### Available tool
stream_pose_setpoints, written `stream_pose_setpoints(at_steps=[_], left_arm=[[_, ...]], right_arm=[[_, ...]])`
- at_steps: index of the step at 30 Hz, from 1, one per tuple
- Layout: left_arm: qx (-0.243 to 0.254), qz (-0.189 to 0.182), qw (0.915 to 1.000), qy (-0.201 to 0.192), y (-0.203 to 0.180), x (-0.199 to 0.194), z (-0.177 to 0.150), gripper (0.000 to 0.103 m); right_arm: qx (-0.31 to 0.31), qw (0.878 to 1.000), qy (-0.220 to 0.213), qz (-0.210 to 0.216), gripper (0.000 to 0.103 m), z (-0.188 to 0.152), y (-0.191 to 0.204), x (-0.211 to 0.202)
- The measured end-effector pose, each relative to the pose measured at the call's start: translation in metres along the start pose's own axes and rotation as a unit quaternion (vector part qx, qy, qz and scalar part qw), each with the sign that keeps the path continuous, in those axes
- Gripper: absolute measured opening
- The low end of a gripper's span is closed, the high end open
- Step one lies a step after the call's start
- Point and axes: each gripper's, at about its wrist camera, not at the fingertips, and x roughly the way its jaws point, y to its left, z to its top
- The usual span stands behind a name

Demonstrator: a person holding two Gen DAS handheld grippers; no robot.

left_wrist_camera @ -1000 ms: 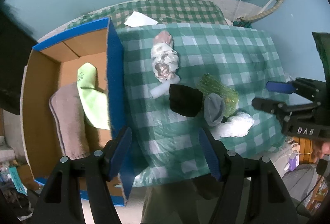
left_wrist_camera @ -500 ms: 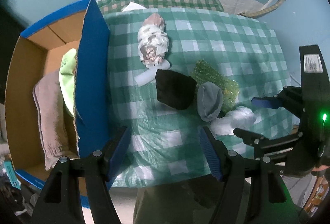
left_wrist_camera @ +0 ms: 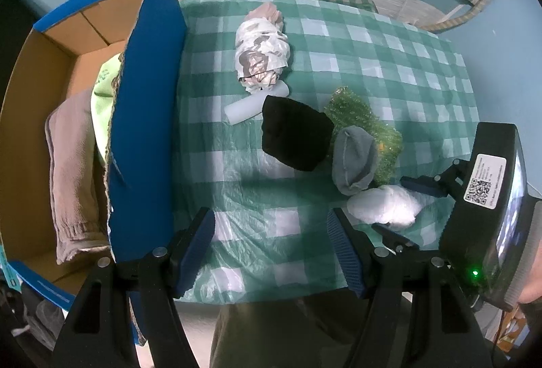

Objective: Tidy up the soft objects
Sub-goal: 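Close the right gripper on the white plastic bag bundle, then close the left gripper on the black fuzzy item while the right lifts the white bag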

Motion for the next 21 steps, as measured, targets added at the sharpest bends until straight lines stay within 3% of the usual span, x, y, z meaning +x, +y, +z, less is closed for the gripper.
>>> stream_pose_setpoints(at_steps=[6, 11, 18, 21], left_arm=[[-0.003, 0.000, 1.0000, 0.001, -0.002, 0.004, 0.004, 0.071], [-0.010, -0.001, 0.9999, 0.003, -0.002, 0.009, 0.011, 0.074], [-0.001, 0.020, 0.9998, -0.003, -0.005, 0.013, 0.027, 0.080], [-0.003, 0.011, 0.9999, 0.001, -0.006, 0.019, 0.036, 0.080]], right_arm=[[0.081, 0.996, -0.013, 0.037, 0.046, 0.001, -0.028, -0.001], [0.166, 0.984, -0.022, 0.062, 0.044, -0.002, -0.066, -0.001], [0.226, 0.971, -0.031, 0.068, 0.044, -0.007, -0.113, -0.001], [0.259, 0.962, -0.033, 0.081, 0.044, -0.014, -0.135, 0.000]])
